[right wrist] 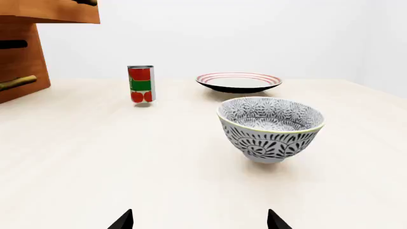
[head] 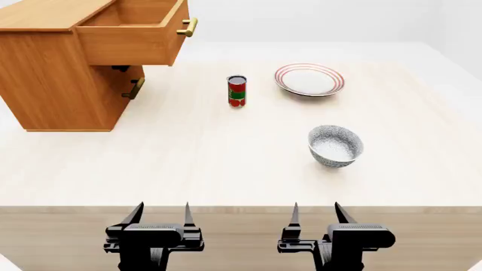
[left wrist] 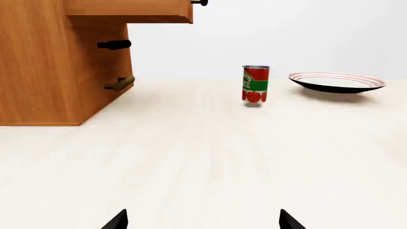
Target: Put the bowl in the top drawer of the cabinet.
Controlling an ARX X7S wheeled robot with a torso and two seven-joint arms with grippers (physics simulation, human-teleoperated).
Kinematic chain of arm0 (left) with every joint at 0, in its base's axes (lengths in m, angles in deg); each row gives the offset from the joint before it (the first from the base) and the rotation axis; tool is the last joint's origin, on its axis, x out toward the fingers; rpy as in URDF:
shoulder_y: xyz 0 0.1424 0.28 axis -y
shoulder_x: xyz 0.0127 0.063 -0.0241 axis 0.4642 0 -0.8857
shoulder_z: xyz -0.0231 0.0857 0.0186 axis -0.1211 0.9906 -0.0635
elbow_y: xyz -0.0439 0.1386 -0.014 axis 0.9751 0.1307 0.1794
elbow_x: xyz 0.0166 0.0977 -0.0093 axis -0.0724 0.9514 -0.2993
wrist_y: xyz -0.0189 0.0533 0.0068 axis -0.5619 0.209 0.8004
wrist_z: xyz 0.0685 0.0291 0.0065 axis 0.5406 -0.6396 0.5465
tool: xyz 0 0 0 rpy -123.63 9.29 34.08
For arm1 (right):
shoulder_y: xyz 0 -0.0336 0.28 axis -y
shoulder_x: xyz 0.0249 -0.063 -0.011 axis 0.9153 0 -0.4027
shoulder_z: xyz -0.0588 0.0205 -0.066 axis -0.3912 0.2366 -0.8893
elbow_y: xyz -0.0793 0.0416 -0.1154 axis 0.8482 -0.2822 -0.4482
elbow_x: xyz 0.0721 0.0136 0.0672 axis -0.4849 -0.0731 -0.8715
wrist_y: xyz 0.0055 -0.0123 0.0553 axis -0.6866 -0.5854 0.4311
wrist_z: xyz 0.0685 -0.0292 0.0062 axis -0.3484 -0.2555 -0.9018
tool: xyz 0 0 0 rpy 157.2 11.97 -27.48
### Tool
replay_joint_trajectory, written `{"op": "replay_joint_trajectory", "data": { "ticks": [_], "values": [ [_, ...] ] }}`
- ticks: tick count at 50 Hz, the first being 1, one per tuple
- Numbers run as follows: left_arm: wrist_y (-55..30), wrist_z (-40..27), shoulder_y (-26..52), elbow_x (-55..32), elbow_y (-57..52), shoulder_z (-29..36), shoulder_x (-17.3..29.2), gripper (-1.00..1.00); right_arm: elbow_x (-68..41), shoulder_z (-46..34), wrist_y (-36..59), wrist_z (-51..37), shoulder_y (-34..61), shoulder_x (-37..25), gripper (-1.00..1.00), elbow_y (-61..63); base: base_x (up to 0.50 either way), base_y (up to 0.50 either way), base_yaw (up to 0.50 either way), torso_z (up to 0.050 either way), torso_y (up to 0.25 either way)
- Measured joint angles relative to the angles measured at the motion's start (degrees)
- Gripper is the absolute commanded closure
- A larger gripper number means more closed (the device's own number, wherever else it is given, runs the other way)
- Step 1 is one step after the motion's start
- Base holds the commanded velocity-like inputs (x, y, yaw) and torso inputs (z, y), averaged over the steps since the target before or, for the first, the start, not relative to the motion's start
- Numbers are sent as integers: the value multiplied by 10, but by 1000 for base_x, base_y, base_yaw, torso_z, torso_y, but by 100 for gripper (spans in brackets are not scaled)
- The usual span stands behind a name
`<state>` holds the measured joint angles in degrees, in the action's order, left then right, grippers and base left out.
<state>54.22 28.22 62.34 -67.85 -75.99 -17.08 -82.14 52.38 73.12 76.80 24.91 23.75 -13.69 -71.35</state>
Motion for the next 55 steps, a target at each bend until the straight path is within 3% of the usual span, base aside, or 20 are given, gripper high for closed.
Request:
{"op": "replay_joint_trajectory", "data": {
  "ticks": [9,55],
  "values": [
    [0,-11,1,-9,0,13,9,-100,-15,-9,-2,-13,4,-9,-100,-4,0,51,0,0,0],
    [8,-61,1,-50,1,61,54,-100,-77,-55,-7,-58,6,-49,-100,-7,0,367,0,0,0]
  ]
}}
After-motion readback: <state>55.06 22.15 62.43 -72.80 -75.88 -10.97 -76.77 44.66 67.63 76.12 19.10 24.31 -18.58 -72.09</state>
